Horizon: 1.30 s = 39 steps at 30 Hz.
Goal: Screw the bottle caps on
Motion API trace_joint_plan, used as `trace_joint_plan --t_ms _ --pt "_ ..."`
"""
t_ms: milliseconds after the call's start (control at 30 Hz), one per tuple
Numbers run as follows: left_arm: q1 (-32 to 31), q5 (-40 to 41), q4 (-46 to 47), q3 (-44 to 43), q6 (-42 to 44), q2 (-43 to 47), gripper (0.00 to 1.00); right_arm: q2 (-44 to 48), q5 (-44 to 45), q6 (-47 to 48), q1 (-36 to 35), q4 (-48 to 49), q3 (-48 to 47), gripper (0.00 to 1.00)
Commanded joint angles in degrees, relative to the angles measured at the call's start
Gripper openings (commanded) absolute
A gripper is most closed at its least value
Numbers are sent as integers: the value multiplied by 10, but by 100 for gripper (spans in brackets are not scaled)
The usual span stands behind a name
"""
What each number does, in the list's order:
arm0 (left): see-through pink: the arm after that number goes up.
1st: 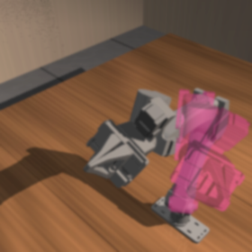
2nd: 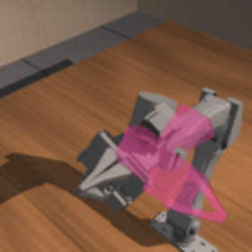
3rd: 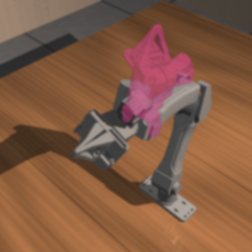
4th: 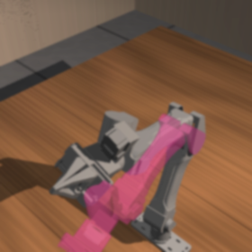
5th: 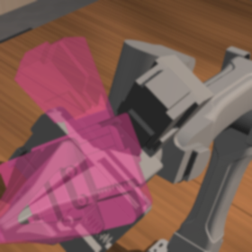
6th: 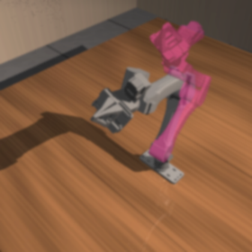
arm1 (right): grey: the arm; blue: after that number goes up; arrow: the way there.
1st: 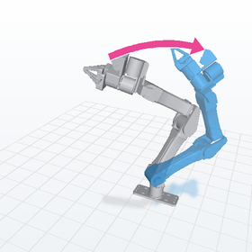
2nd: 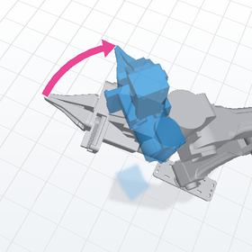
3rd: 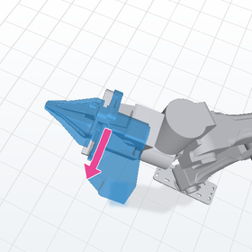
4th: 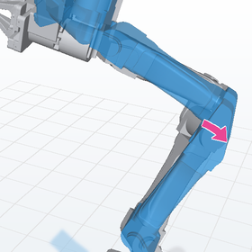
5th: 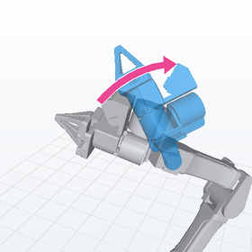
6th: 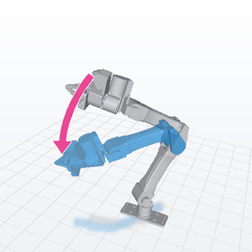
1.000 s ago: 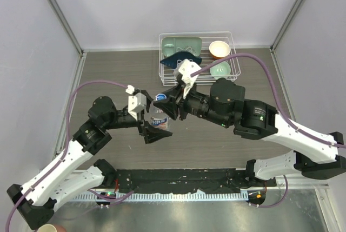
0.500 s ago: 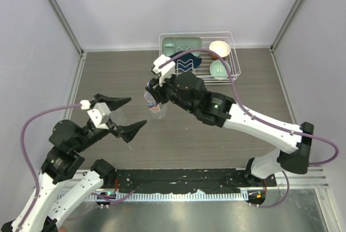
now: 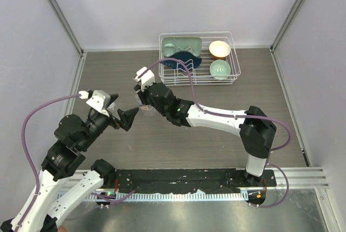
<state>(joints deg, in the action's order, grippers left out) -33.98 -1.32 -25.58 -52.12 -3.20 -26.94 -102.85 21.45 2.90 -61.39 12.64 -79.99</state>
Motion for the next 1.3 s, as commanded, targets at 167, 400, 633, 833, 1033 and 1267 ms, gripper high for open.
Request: trace_joint_plan --t_ms 167,400,633,833,1033,1267 --pt "4 71 19 -1 -41 -23 97 13 107 -20 -15 201 106 1" --pt "4 116 37 -6 -54 -36 97 19 130 -56 -24 206 145 1" --pt "4 116 33 -25 -60 -63 99 27 143 -74 -30 175 148 25" --pt "3 115 26 -43 -61 -80 99 36 139 -73 -30 130 125 61" --pt "4 116 29 -61 -61 -96 99 66 123 -76 -30 68 92 87" --pt "8 128 -11 -146 -44 -169 99 99 131 -137 -31 -179 -62 98"
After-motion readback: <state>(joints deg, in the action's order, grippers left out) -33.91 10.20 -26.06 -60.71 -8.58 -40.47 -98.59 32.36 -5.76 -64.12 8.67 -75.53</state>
